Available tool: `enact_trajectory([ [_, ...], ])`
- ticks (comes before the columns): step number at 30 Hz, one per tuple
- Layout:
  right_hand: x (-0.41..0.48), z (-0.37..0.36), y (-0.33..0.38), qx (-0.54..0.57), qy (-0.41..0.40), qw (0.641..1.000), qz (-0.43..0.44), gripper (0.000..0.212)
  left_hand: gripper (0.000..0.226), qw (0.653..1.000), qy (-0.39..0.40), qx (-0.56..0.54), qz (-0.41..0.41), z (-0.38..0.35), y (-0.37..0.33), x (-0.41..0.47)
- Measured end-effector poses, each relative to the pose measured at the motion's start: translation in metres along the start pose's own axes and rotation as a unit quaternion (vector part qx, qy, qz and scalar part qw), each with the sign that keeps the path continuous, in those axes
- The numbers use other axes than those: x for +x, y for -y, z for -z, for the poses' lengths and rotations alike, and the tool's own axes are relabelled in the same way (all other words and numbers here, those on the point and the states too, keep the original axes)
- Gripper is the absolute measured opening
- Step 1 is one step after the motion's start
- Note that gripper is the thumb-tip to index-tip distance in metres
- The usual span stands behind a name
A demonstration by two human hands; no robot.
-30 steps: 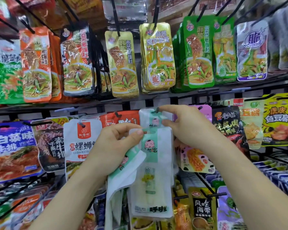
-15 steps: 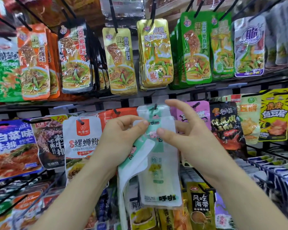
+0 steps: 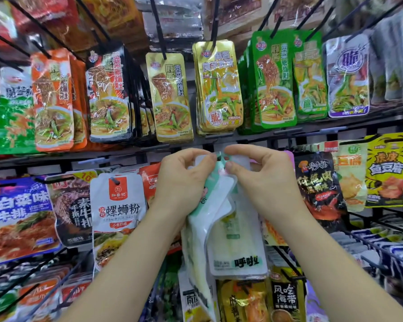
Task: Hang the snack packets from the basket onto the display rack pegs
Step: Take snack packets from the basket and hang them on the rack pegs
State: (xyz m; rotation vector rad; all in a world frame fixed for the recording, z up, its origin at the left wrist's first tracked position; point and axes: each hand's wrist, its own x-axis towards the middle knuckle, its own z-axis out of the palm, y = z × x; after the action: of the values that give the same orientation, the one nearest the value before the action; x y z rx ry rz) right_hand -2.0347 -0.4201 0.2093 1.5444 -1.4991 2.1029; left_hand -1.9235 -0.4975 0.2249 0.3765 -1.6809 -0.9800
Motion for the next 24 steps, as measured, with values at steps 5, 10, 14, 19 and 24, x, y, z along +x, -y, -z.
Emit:
enact_trajectory([
  [5, 0.002, -0.002, -0.002, -0.045, 0.01, 0.999, 0.006, 0.024, 0.011, 1.0, 0.005, 0.003, 0.014, 0.003, 0.005, 0.002],
  [10, 0.004, -0.002, -0.008, -0.12, 0.04, 0.992, 0.024, 0.034, 0.012, 0.999, 0.027, 0.02, 0.04, 0.005, 0.012, 0.004],
  [14, 0.005, 0.0, -0.01, -0.193, 0.035, 0.979, 0.057, 0.033, 0.01, 0.998, 0.033, 0.046, 0.017, 0.011, 0.014, -0.003],
  [19, 0.003, -0.001, -0.008, -0.275, 0.01, 0.956, 0.098, 0.038, 0.014, 0.988, 0.068, 0.136, -0.038, 0.024, 0.01, -0.016],
  [24, 0.0, -0.001, -0.007, -0.386, -0.001, 0.912, 0.14, 0.043, 0.019, 0.973, 0.119, 0.199, -0.011, 0.032, 0.012, -0.013],
])
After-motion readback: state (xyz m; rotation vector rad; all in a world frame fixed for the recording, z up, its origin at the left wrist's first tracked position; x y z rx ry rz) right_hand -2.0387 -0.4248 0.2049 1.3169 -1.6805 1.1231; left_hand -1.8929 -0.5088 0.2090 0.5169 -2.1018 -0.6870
